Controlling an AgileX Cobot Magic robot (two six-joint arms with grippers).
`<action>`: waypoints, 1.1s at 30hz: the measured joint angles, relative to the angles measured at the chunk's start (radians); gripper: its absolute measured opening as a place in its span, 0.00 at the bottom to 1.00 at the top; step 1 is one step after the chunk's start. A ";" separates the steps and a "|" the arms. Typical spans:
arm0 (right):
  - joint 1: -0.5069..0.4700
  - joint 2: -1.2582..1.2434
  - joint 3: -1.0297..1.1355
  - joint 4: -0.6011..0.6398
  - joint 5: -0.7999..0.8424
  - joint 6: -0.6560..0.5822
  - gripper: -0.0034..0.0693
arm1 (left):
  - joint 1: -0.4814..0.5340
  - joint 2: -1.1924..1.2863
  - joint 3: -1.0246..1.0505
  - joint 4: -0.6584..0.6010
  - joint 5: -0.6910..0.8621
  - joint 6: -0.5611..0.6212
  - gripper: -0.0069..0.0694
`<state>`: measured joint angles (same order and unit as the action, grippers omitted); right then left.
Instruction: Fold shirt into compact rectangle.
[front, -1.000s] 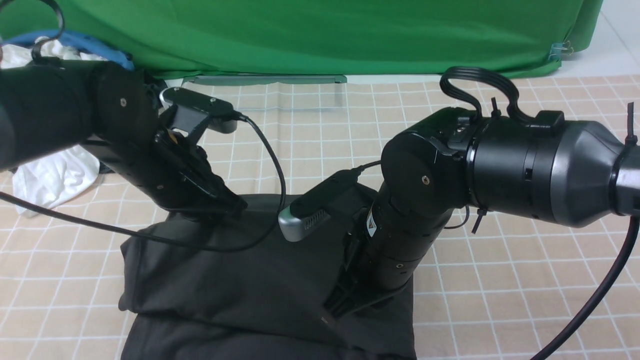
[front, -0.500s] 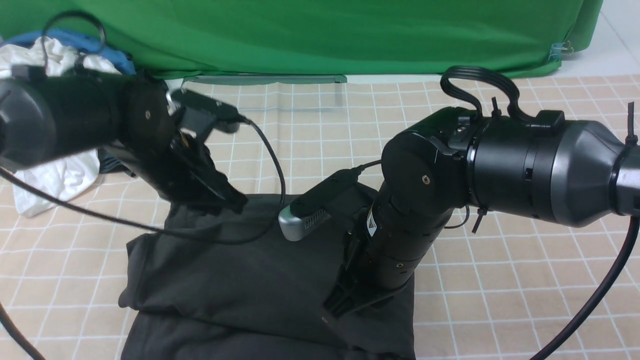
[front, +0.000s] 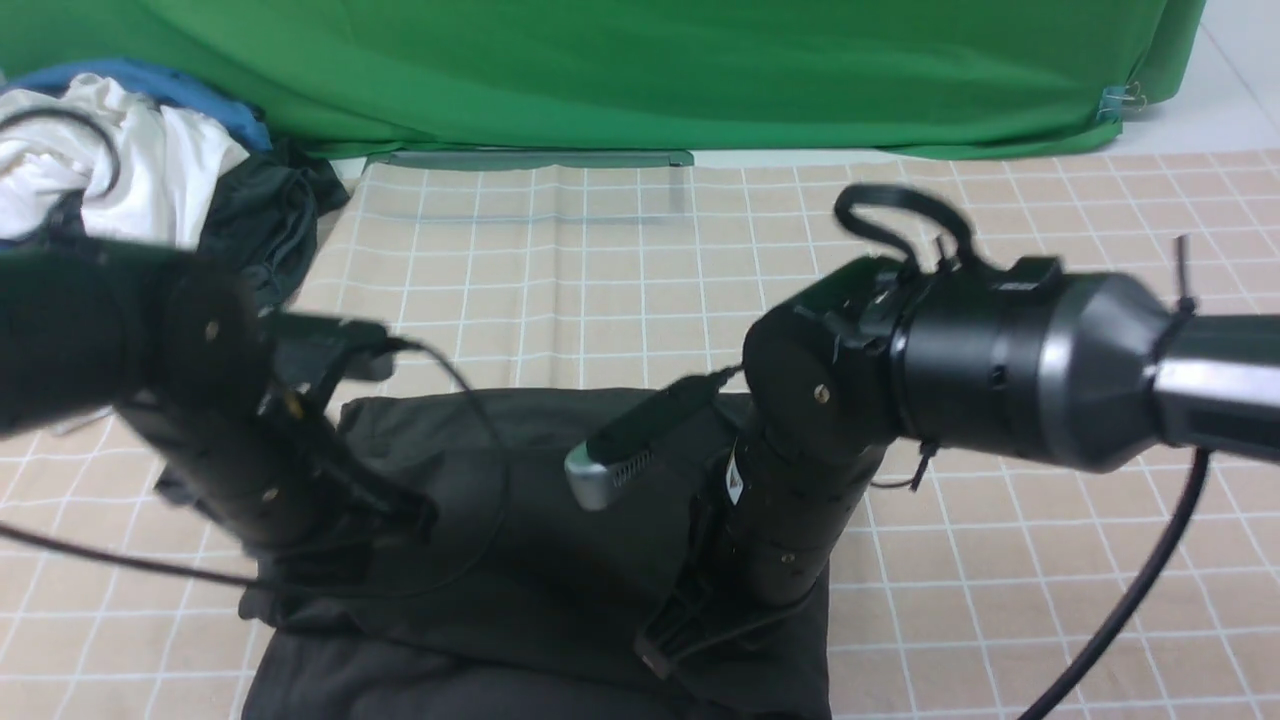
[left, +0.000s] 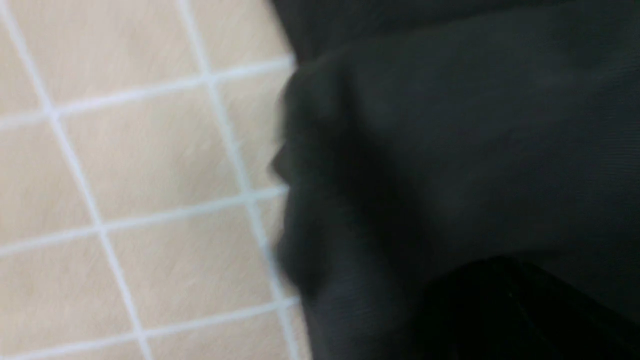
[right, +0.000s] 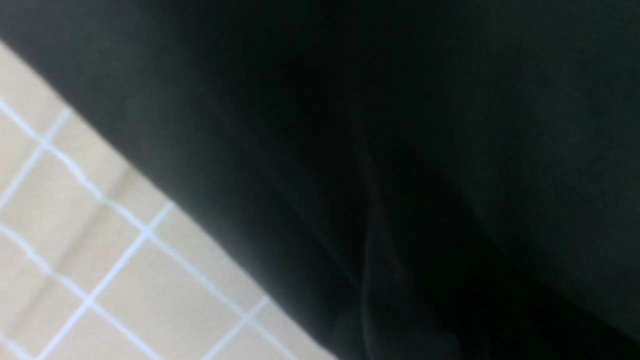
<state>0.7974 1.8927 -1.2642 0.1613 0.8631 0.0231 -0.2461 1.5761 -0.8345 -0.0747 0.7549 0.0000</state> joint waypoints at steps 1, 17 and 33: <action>-0.001 0.006 0.002 0.000 -0.002 0.001 0.10 | 0.010 0.000 0.008 -0.002 -0.004 0.000 0.11; -0.003 -0.089 0.025 -0.041 0.067 0.045 0.10 | 0.096 -0.046 0.034 -0.026 0.035 0.032 0.12; -0.003 -0.437 0.027 -0.216 -0.019 0.088 0.10 | 0.096 -0.595 0.035 -0.197 0.126 0.183 0.12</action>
<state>0.7939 1.4556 -1.2369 -0.0542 0.8436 0.1112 -0.1501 0.9810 -0.7996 -0.2713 0.8813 0.1833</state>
